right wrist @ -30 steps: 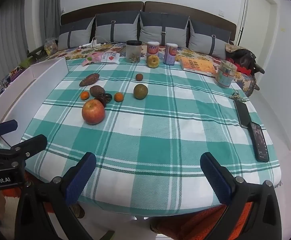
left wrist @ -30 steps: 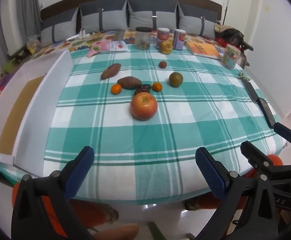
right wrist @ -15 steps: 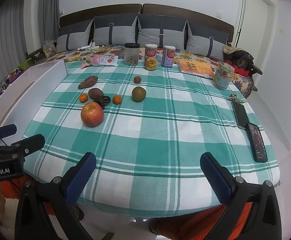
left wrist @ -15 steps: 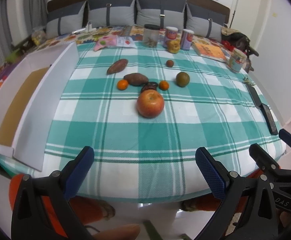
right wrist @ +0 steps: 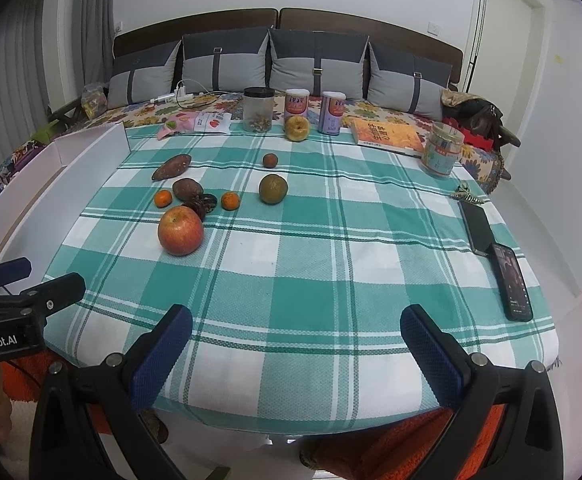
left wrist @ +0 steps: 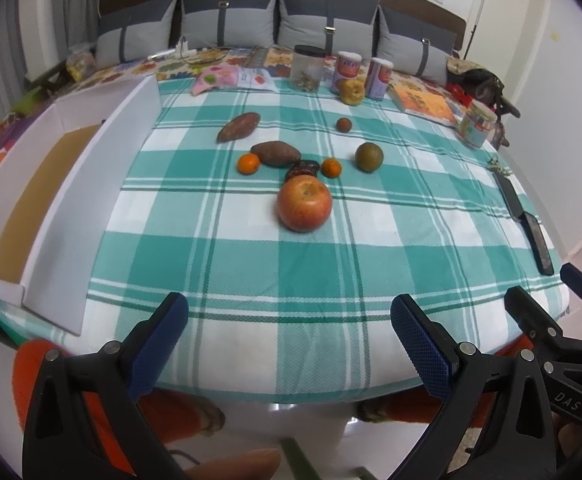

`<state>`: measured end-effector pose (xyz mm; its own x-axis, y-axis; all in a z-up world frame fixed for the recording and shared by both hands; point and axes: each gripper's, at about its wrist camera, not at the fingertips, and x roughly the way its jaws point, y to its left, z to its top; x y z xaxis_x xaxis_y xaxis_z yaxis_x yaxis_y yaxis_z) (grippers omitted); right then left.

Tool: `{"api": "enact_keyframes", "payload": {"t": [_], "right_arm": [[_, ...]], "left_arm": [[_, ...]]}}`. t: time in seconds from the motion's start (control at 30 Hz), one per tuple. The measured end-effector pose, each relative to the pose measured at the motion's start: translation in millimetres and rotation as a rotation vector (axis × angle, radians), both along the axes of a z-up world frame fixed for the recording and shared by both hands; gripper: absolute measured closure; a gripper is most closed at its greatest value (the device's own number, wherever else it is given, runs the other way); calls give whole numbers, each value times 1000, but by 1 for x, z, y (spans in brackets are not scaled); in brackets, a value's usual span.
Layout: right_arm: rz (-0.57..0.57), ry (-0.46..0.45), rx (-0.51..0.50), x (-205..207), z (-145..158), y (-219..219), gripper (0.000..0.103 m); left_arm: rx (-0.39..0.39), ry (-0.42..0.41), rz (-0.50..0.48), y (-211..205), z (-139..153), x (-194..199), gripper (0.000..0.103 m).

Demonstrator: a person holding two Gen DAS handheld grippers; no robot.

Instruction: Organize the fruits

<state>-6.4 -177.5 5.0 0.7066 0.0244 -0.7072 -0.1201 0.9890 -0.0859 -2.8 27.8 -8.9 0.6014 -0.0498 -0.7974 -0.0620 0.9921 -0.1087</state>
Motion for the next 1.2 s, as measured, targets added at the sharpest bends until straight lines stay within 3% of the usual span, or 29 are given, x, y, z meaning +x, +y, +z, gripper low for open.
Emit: {"api": "enact_keyframes", "payload": {"t": [0.63, 1.2], "right_arm": [[-15, -76, 32, -9, 14, -2, 0], [-17, -53, 39, -13, 3, -5, 0]], "left_arm": [[10, -24, 31, 11, 2, -11, 1], [27, 4, 24, 7, -8, -17, 1]]}}
